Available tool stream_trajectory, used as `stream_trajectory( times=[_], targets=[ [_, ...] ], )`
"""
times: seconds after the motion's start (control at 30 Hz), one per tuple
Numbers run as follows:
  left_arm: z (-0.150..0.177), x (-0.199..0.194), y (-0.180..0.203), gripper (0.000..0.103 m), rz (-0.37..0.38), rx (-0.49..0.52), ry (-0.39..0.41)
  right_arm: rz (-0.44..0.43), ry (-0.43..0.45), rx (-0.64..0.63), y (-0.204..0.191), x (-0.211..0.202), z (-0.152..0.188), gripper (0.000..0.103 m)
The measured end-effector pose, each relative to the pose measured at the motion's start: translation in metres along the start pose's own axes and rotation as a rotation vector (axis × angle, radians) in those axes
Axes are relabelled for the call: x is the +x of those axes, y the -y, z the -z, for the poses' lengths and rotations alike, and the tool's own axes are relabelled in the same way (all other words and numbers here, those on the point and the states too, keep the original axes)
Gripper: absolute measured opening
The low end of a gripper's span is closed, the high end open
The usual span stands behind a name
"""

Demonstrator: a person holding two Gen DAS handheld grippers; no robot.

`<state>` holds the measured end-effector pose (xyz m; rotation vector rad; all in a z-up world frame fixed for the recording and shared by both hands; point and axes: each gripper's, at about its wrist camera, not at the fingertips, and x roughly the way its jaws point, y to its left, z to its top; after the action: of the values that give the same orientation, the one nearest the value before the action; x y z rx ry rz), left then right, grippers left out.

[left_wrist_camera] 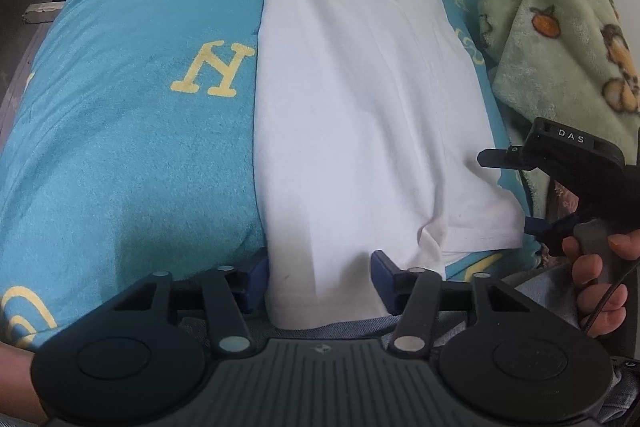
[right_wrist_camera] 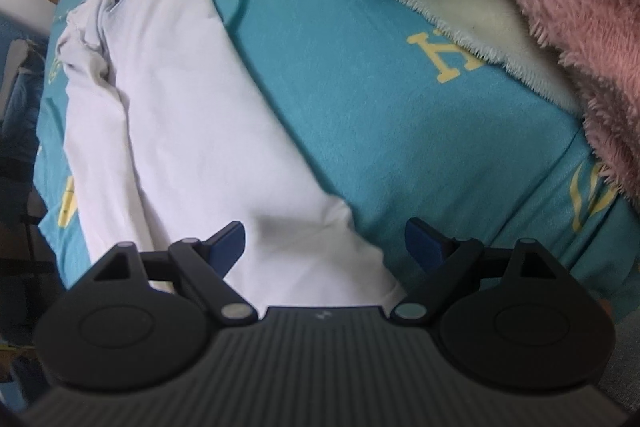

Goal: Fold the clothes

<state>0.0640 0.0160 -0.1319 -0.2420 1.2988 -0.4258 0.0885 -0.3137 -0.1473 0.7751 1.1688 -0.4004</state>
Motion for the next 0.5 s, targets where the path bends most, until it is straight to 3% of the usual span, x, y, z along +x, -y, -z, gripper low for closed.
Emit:
stream_trajectory(
  times=[0.07, 0.13, 0.17, 0.2, 0.23, 0.3, 0.37, 0.5],
  targets=[
    [0.000, 0.000, 0.000, 0.044, -0.010, 0.000, -0.002, -0.016, -0.012, -0.024, -0.003, -0.001, 0.003, 0.090],
    [0.001, 0.001, 0.000, 0.029, -0.022, -0.001, -0.003, -0.033, -0.025, -0.048, -0.005, -0.003, 0.007, 0.089],
    [0.001, -0.001, -0.001, 0.023, -0.038, -0.003, 0.004, -0.041, -0.031, -0.061, -0.006, -0.003, 0.008, 0.087],
    [0.002, -0.002, -0.004, 0.010, -0.033, -0.018, 0.012, -0.049, -0.037, -0.073, -0.008, -0.004, 0.010, 0.082],
    [0.003, -0.005, -0.007, 0.004, -0.027, -0.033, 0.021, -0.057, -0.044, -0.085, -0.009, -0.004, 0.011, 0.072],
    [0.001, -0.014, -0.014, 0.003, 0.006, -0.070, 0.056, -0.074, -0.056, -0.109, -0.012, -0.006, 0.015, 0.054],
    [0.001, -0.023, -0.019, 0.003, 0.046, -0.116, 0.110, -0.090, -0.069, -0.133, -0.014, -0.007, 0.018, 0.016],
    [0.006, -0.055, -0.024, 0.003, 0.161, -0.135, 0.283, -0.174, -0.052, -0.161, -0.016, -0.018, 0.023, 0.012]
  ],
)
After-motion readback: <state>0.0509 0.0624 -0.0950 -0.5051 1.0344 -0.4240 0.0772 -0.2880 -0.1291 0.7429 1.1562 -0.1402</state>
